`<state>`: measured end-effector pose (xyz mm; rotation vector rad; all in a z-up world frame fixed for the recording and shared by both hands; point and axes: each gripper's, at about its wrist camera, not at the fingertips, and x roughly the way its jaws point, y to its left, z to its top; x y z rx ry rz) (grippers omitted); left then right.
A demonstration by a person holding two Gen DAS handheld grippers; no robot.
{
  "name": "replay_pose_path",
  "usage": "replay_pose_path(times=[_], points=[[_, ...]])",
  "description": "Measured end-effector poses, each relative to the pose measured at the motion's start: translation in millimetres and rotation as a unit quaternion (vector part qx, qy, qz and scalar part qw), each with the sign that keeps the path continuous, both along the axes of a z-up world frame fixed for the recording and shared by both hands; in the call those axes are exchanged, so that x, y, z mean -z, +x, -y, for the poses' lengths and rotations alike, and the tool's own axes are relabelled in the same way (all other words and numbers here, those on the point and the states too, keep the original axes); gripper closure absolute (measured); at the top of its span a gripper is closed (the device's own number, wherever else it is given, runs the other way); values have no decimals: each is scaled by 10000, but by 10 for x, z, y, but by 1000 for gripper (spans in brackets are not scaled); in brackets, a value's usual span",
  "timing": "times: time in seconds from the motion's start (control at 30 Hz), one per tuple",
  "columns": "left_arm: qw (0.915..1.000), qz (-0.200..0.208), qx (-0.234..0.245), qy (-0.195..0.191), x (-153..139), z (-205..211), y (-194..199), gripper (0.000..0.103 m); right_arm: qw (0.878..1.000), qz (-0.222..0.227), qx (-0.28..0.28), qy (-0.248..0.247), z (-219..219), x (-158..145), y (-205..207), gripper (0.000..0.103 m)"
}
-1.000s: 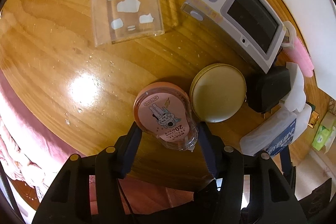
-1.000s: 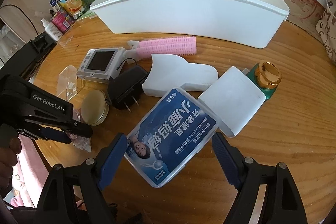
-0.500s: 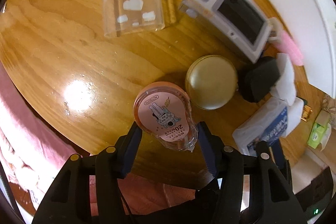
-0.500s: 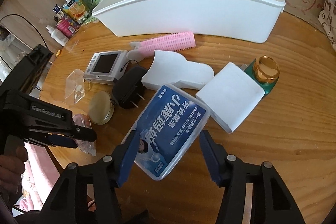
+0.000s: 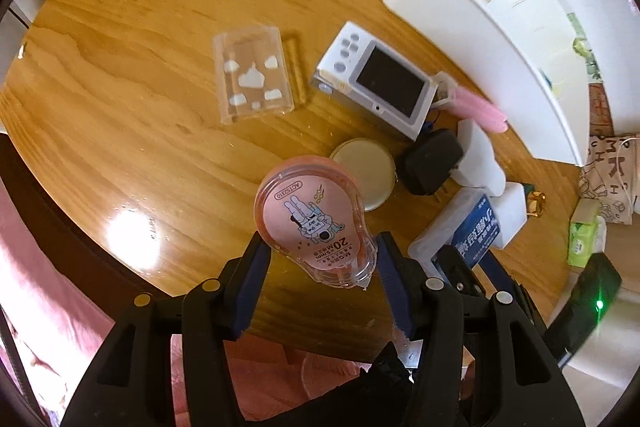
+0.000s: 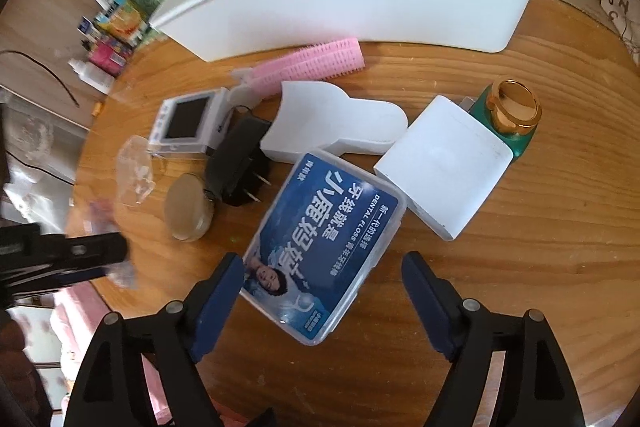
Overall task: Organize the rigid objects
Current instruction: 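Lift the pink tape dispenser with the left tool toward the white bin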
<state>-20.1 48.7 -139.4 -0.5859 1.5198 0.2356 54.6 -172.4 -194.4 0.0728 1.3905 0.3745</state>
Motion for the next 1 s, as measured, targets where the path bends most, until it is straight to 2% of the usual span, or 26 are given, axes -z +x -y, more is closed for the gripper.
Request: replay_pose_path(times=[0.13,0.57,0.63,0.73,1.0], points=[[9999,155,-38,25,-107,-146,-85,45,9993,69,29,-378,-109,-4,20,12],[9992,340,-160,145,-151,-269,-205,45,9958,-325,13,-852,-424,170,135,12],[9990,383,-190,145,-161,-272,-223,45,9958,-359,9,-837,-425,182,107,15],[9986,468,-211,154,-192,-267,-237,45,9973,-399,17,-620,-413,181,73,28],[9972,722,-83,195,-333,-234,-177,45,9975,-329,-47,-626,-392,106,-20,32]])
